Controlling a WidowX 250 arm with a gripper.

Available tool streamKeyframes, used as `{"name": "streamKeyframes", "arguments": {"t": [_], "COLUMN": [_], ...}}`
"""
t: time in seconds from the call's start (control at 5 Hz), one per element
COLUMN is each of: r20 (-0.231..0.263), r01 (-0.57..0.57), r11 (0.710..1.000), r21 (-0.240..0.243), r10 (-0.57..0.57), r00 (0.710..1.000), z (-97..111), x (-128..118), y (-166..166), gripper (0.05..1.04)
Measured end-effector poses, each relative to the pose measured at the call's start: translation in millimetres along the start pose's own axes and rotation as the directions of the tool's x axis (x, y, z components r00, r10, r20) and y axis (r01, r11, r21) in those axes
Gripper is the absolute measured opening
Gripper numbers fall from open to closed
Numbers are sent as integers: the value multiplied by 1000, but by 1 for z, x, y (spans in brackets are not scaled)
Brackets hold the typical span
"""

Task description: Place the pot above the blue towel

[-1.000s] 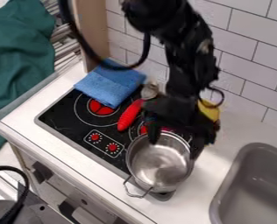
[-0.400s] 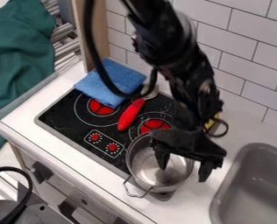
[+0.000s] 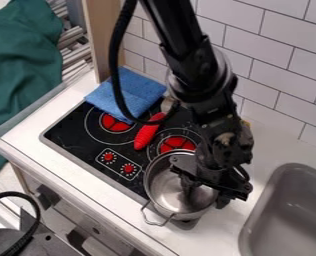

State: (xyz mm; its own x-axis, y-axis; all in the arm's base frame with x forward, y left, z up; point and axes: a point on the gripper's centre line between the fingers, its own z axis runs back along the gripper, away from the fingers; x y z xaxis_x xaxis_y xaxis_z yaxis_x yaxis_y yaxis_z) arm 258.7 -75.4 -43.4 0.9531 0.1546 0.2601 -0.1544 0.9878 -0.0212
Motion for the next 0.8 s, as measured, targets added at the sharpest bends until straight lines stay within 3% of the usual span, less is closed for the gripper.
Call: {"name": "streamKeyframes", "arguments": {"t": [0.2,0.4,0.6,0.8], "r20": [37,43,37,-81], "r01": [20,38,31,-43], "r11": [1000,999,999,993], "r21": [-11,-13,37,113], "r10": [-20,-38,-33,52], "r00": [999,998,999,995], "z": [1,2,10,32], "x": [0,-1,-4,1], "y": [-3,-3,3,1], "gripper": [467,261,103,58]}}
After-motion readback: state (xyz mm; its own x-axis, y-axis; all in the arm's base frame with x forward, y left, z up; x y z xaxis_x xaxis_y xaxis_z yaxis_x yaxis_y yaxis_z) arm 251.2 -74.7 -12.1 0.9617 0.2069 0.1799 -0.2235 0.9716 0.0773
